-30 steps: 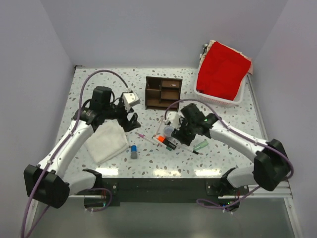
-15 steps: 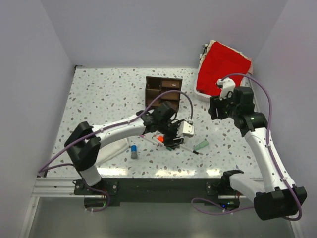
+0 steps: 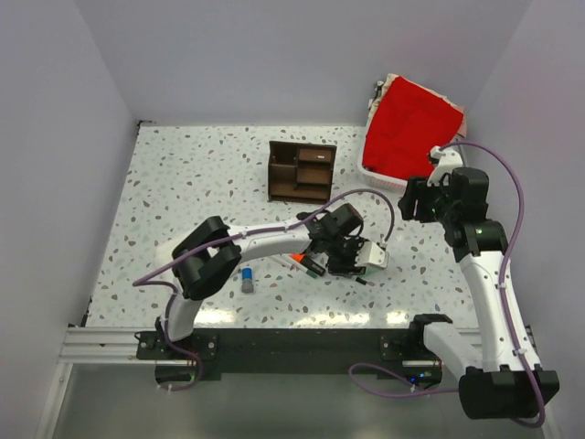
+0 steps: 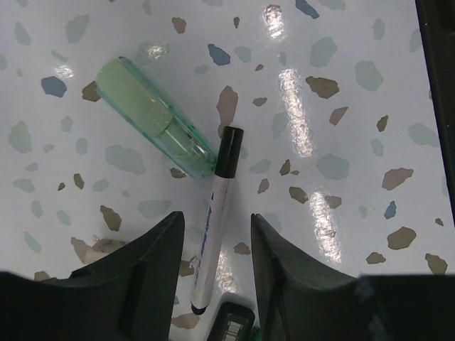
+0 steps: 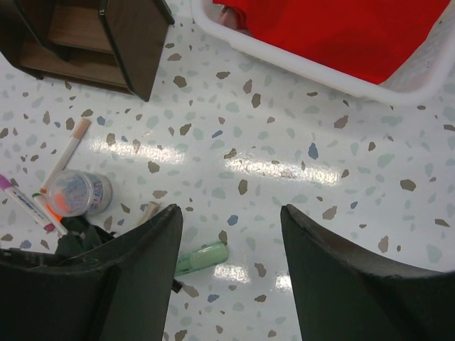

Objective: Sort the stationery into containers
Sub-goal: Pick up the pen from the center of the board.

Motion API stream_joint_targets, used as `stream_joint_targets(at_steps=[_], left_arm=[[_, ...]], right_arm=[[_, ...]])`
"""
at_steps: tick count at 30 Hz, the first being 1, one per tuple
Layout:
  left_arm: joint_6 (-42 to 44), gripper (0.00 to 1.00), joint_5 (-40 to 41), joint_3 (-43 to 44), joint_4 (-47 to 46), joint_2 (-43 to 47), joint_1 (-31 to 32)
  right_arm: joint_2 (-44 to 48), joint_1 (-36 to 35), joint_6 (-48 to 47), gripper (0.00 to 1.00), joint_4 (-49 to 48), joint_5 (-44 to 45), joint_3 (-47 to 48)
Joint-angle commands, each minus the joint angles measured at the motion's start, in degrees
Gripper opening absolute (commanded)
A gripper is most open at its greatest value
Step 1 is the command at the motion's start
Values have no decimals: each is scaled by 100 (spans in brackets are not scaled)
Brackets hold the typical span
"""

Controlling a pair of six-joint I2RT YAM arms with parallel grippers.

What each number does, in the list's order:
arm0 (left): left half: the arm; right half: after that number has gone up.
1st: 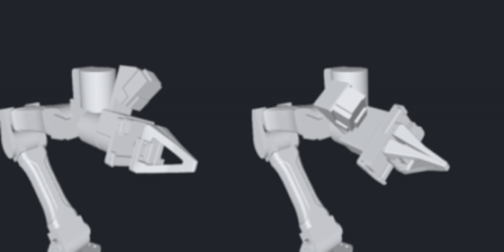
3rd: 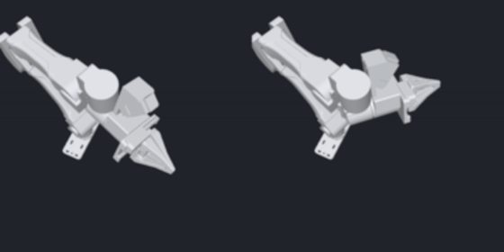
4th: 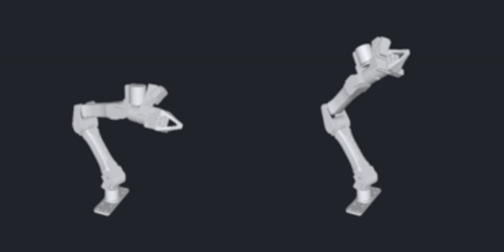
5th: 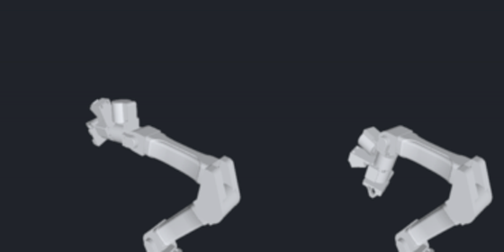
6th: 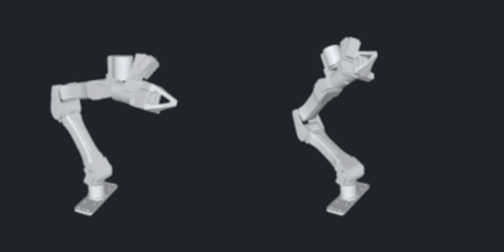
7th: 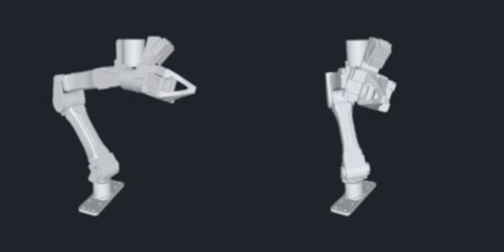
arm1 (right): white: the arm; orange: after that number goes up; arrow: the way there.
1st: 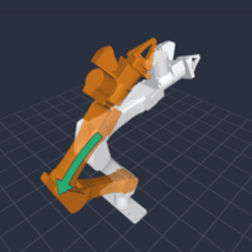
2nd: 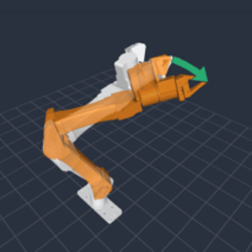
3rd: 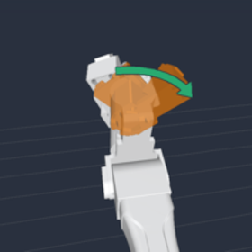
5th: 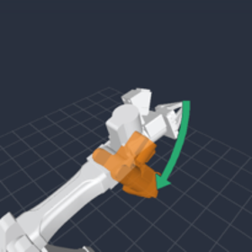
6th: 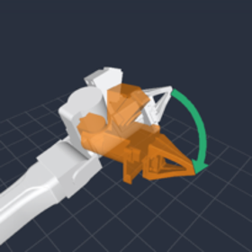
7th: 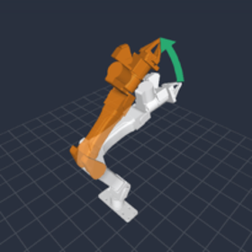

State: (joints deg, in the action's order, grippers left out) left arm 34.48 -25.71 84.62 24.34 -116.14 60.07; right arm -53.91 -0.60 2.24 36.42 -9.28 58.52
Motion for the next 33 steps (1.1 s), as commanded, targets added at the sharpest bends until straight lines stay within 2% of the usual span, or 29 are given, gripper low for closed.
stream_joint_targets(at_steps=[1, 9, 12, 21, 22, 23, 25, 27, 30, 31, 33], left_arm=[[68, 46, 75, 266, 53, -234, 57], [41, 40, 251, 266, -122, -550, 92], [59, 35, 234, 301, -105, -656, 101], [226, 13, 111, -164, -113, -577, 215], [226, 4, 76, -261, -105, -525, 215], [235, 0, 58, -270, 17, -393, 215], [226, 0, 93, -271, 306, 88, 189], [287, 0, 32, -26, 711, 493, 102], [401, 0, -694, 764, 1563, 1101, -381], [410, 0, -872, 1280, 1948, 1198, -652], [263, 0, -1328, 1679, 2023, 1251, -952]], right_arm=[[-119, 51, 145, 62, -83, -381, 212], [-296, 368, -4, 61, -197, -619, 247], [-313, 385, -4, 61, -215, -663, 212], [-313, 394, -189, 60, -75, -575, 282], [-313, 385, -380, 60, -48, -549, 291], [-330, 394, -408, 60, -13, -531, 309], [-339, 394, -496, 59, 93, -470, 396], [-339, 394, -523, 59, 172, -426, 493], [-375, 394, -523, 59, 225, -426, 564], [-418, 394, -497, 59, 225, -434, 564], [-497, 385, -462, 58, 164, -452, 573]])
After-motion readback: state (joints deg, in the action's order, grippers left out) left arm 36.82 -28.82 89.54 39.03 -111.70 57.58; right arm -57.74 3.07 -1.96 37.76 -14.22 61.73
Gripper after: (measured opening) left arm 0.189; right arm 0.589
